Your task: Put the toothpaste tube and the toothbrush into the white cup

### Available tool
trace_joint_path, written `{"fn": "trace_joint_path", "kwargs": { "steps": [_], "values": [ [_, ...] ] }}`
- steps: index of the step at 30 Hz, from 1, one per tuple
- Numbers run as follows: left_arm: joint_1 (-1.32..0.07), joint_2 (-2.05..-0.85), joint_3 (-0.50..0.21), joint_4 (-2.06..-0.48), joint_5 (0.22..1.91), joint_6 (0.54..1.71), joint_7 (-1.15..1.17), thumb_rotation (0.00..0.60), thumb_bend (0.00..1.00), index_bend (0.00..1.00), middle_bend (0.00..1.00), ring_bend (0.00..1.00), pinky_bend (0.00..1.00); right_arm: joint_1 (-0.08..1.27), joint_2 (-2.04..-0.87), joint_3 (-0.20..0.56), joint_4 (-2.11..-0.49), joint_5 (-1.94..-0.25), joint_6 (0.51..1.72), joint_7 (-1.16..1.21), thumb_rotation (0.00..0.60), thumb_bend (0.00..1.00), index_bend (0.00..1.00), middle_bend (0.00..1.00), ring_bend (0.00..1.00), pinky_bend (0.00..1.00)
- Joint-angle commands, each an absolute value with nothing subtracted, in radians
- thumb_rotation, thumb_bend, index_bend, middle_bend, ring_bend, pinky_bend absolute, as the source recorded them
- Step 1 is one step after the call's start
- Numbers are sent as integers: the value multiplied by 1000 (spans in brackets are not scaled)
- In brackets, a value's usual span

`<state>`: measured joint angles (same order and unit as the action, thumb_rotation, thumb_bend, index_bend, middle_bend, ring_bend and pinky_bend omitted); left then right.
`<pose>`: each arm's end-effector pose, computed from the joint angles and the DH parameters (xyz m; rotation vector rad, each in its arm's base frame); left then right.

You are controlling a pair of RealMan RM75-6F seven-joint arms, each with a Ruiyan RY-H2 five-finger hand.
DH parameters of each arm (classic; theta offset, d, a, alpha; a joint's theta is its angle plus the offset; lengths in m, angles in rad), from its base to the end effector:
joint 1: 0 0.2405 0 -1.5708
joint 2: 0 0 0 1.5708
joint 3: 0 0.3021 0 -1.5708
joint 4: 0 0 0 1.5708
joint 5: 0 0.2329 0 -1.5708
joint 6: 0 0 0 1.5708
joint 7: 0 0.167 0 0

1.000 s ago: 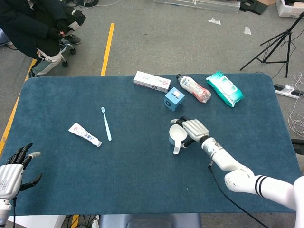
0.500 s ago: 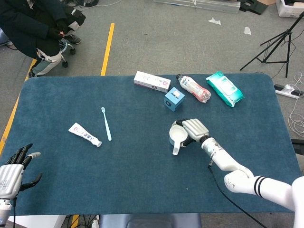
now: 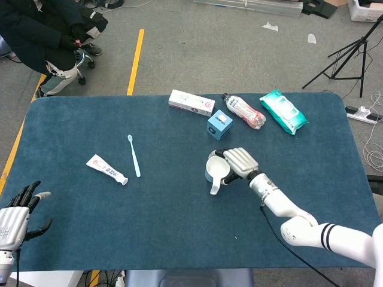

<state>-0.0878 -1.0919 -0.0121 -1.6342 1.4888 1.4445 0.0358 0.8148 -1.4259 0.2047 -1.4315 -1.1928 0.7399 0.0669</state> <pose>-0.3659 0.2010 0.1546 -1.4328 -0.9318 -0.8234 -0.1723 -0.4349 -0.0180 1.9211 -1.2076 0.9971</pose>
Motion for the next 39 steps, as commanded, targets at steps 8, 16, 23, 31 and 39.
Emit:
{"fn": "trace_joint_path", "kwargs": {
  "steps": [8,16,23,31,39],
  "values": [
    [-72,-1066,-21,-1663,1476,1472,36,600,273,250,88,98,228,870,-1459,237,-1462,-1125,741,-32,600,101,377,468,299,401],
    [-55,-1040,-27,-1676,1458,1492,26,600,272,250,88,98,228,927,-1525,261,-1424,-1062,724,-80,600,101,377,467,299,402],
    [-28,-1022,-31,-1686,1441,1524,19,600,273,259,88,98,228,984,-1588,278,-1357,-1019,684,-91,600,101,377,468,299,403],
    [-7,-1010,-32,-1694,1431,1544,16,600,272,262,88,98,228,1043,-1668,291,-1262,-980,656,-108,600,102,377,468,299,403],
    [-5,-1004,-35,-1695,1431,1539,4,600,273,263,89,99,228,1077,-1714,305,-1205,-961,642,-100,600,102,377,468,299,403]
  ]
}}
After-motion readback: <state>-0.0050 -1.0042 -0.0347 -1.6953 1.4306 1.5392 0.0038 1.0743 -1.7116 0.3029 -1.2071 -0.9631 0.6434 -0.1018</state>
